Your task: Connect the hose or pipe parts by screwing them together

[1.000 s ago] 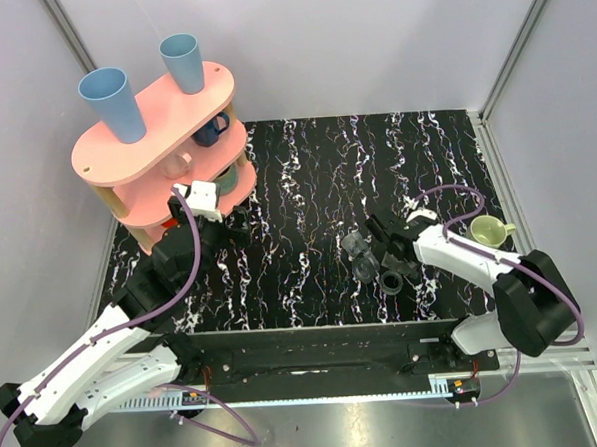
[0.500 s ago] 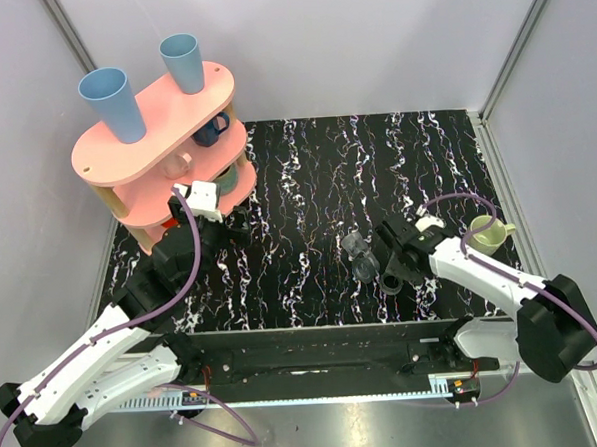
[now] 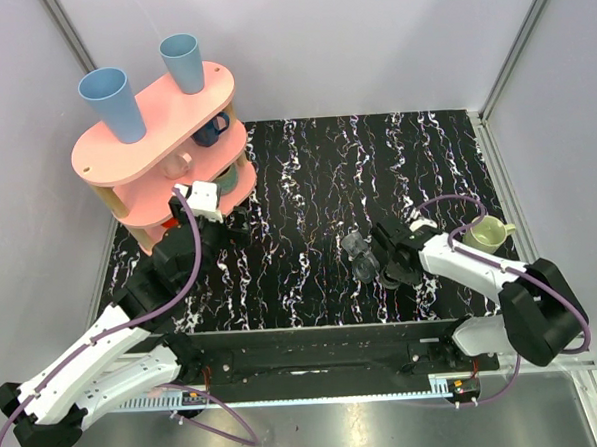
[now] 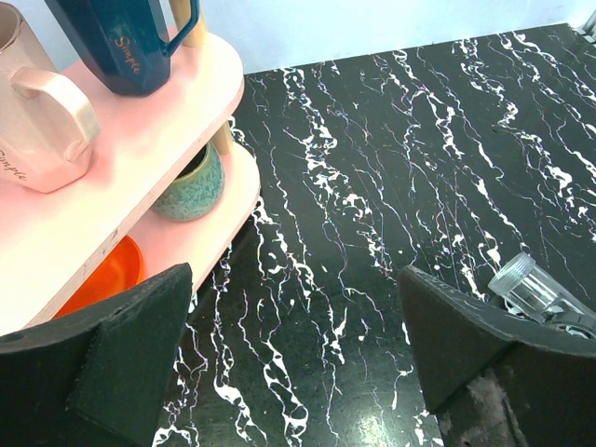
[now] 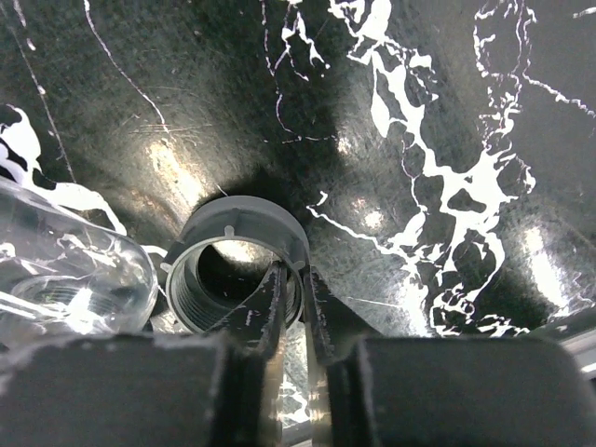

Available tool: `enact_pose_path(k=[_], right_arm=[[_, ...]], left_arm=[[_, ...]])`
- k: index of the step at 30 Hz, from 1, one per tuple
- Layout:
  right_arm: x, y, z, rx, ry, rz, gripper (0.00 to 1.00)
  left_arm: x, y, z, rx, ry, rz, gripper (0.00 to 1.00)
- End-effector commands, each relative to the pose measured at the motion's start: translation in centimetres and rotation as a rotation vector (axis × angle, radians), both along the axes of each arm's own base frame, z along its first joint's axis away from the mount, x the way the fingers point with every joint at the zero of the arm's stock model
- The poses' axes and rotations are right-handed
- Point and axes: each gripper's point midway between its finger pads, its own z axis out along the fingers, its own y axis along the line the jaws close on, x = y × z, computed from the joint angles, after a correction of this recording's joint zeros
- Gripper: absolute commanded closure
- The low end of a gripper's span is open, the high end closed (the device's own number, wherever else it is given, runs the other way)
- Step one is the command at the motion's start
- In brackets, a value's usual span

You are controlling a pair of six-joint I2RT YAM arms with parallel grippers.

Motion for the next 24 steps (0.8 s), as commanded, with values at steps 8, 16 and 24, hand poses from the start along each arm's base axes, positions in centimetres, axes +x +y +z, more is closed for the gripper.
enact_pose_path(k=[8, 16, 24], right_arm=[[4.3, -0.8, 7.1, -0.081, -0.205, 0.058, 1.0], [9.1, 10.9, 13.7, 0.311, -0.414, 0.332, 1.0], [7.9, 23.6, 10.5, 0.413, -0.361, 0.63, 0.98]], left_arm=[[0.3, 0.7, 1.1, -0.025, -0.034, 0.048, 0.05], [-2.6, 0.8, 0.8, -0.193, 0.111, 0.017, 0.05], [-6.1, 3.5, -2.3, -0.243, 0.239, 0.046, 0.03]])
